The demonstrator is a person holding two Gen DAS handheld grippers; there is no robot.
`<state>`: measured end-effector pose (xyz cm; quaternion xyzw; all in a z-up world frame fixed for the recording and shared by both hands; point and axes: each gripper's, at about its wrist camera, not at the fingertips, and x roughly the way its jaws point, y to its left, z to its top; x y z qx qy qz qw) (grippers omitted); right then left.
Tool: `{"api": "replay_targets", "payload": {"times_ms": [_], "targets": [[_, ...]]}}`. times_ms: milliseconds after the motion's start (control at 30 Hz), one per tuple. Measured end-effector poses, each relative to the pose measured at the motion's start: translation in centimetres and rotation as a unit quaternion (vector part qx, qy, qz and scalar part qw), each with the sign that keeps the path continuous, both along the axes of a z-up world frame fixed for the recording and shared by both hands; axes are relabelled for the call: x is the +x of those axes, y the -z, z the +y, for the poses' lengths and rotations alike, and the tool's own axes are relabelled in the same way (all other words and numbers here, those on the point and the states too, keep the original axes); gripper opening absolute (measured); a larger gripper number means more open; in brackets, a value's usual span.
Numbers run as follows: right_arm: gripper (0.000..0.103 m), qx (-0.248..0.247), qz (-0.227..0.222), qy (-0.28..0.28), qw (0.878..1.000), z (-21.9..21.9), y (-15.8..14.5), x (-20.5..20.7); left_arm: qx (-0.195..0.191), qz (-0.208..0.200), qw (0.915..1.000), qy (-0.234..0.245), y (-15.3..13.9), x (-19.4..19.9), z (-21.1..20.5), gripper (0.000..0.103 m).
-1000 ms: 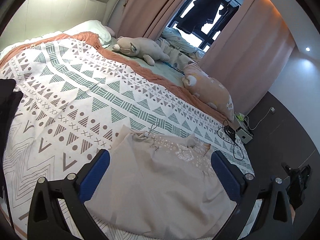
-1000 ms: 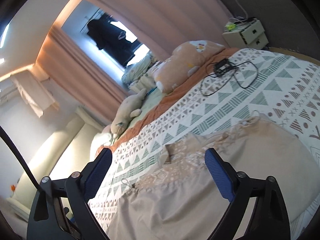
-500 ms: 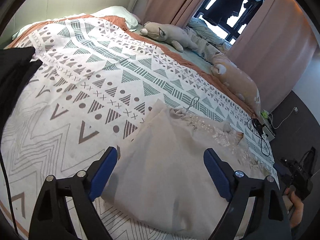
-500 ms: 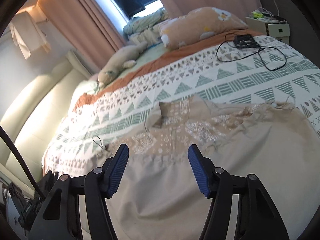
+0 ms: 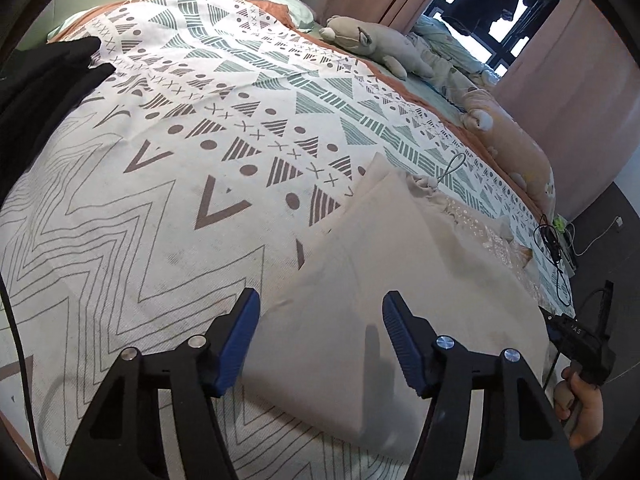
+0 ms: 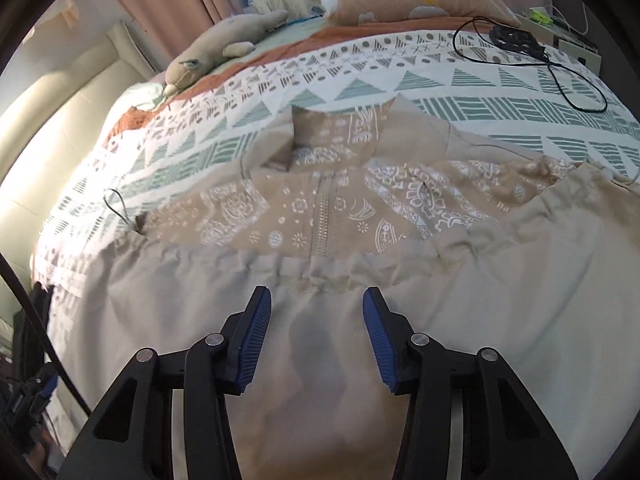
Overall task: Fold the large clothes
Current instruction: 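Grasp the jacket hem with the right tool while the left tool holds the fabric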
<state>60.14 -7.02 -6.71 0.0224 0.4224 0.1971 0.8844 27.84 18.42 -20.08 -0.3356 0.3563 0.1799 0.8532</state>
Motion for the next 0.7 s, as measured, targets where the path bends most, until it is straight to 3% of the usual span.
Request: {"api": "replay_targets", "payload": {"times_ms": [100, 200, 367, 700], "targets": [[0.044, -0.015, 0.019, -0.005, 1.000, 1.0, 1.3, 1.0, -0.004, 0.013, 0.9999, 0.002, 0.6, -0.4, -0.3, 0.064], [0.035, -0.034, 0.009, -0.006, 0.999, 1.8, 1.9, 1.6, -0.019, 0.020, 0.9996, -0.009, 1.1, -0.7, 0.0, 0.055], [0.002, -0.041, -0.002, -0.011, 0.999, 2.2, 2.0, 2.2, -0.021, 0.009, 0.9997, -0.013, 0.7, -1.7, -0.3, 0.055], [0.000, -0.001, -0.020, -0.006, 1.000, 0.9, 0.4, 2.9, -0.045, 0.000, 0.9989, -0.013, 1.4, -2.7, -0.3, 0.055]]}}
